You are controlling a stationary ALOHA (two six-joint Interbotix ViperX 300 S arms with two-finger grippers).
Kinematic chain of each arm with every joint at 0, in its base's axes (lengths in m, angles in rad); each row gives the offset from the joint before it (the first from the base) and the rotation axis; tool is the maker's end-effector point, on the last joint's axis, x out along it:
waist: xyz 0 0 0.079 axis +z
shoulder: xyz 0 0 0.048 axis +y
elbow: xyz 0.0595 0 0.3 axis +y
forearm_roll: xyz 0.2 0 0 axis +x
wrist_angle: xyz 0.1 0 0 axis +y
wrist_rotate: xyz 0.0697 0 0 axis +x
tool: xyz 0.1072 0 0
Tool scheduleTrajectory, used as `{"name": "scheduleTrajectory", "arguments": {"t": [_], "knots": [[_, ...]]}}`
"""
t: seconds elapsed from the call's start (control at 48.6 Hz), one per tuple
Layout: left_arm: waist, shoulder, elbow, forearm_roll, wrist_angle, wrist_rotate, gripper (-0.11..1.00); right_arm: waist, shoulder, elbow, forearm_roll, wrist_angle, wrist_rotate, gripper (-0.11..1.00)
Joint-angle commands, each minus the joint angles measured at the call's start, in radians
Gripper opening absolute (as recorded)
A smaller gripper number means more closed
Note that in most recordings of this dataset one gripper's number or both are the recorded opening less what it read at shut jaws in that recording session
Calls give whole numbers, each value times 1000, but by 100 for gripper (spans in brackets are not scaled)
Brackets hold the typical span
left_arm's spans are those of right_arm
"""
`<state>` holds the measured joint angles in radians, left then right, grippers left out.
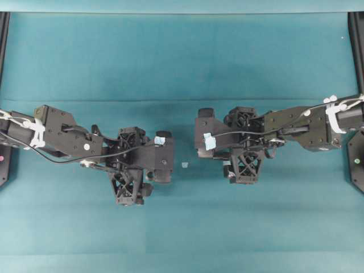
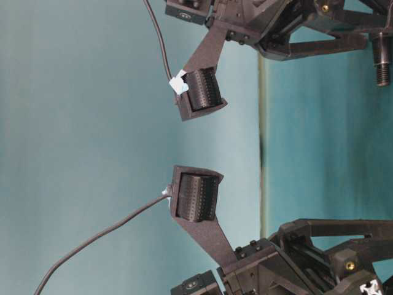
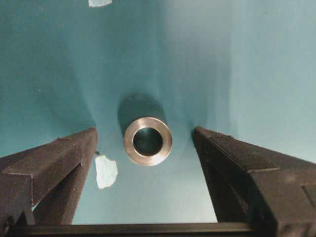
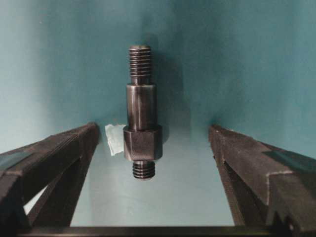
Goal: Insert the washer onto the shaft with both hands.
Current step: 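Align left gripper over the washer and right gripper over the shaft, then close left gripper on the washer and right gripper on the shaft's hex collar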
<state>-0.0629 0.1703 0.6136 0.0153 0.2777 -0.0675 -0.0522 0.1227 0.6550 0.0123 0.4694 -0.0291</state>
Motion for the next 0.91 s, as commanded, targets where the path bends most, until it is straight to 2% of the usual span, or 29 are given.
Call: {"name": "scheduleTrajectory", "arguments": {"t": [0.0,0.885], "knots": [[-3,2,-9,0,-12,-6,90,3,-6,-5,-2,-2,-5,87],[-5,8,5,0,-18,-18,89,9,-3,5,-2,-5,2,86]]}}
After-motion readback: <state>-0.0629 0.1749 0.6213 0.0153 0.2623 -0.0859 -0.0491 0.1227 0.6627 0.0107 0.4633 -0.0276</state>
